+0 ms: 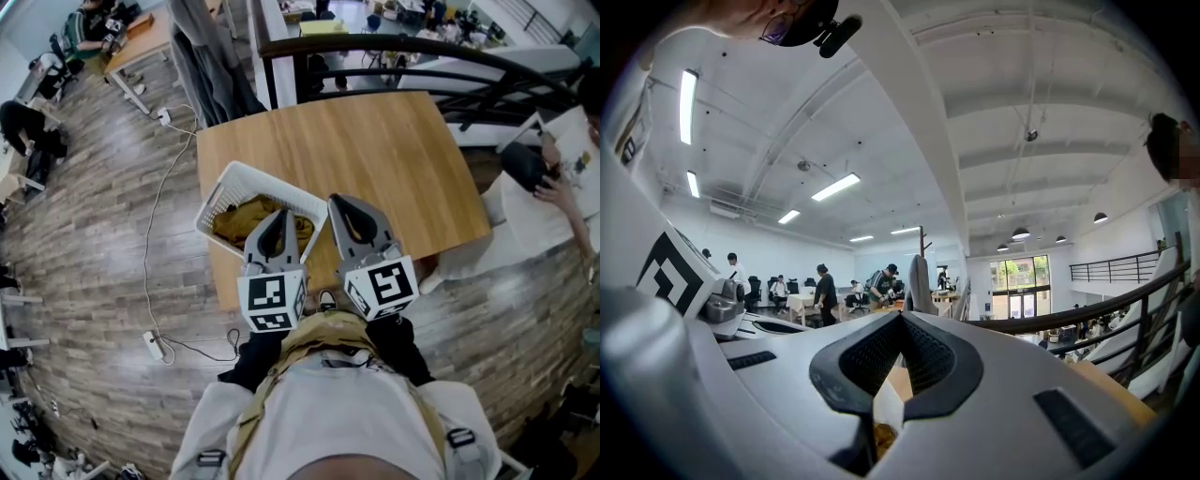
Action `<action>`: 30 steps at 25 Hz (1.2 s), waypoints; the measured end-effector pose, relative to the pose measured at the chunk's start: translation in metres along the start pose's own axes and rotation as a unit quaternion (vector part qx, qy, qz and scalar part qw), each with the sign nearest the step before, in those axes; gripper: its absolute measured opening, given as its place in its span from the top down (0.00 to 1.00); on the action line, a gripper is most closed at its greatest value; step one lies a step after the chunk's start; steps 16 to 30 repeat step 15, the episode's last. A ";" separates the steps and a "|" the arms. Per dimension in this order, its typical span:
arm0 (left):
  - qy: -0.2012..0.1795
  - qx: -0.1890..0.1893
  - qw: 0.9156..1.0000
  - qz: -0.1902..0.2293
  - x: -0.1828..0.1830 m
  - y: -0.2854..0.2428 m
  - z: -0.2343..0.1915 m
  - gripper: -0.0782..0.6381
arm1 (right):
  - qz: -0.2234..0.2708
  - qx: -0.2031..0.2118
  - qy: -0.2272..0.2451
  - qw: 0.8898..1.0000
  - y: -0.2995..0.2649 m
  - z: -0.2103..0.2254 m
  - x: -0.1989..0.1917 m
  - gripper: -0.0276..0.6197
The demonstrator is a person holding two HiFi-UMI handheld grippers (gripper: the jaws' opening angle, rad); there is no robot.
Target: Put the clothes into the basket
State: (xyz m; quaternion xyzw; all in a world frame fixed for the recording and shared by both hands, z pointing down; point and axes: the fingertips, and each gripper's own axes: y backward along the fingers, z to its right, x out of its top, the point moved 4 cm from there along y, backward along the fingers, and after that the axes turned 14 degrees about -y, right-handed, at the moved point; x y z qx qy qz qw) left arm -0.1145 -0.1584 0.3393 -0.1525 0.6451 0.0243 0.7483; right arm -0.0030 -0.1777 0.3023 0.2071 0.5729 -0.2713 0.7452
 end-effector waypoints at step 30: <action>0.002 -0.016 1.000 0.005 0.000 -0.002 -0.004 0.89 | -0.010 -0.003 0.010 1.000 -0.005 -0.006 -0.004 0.93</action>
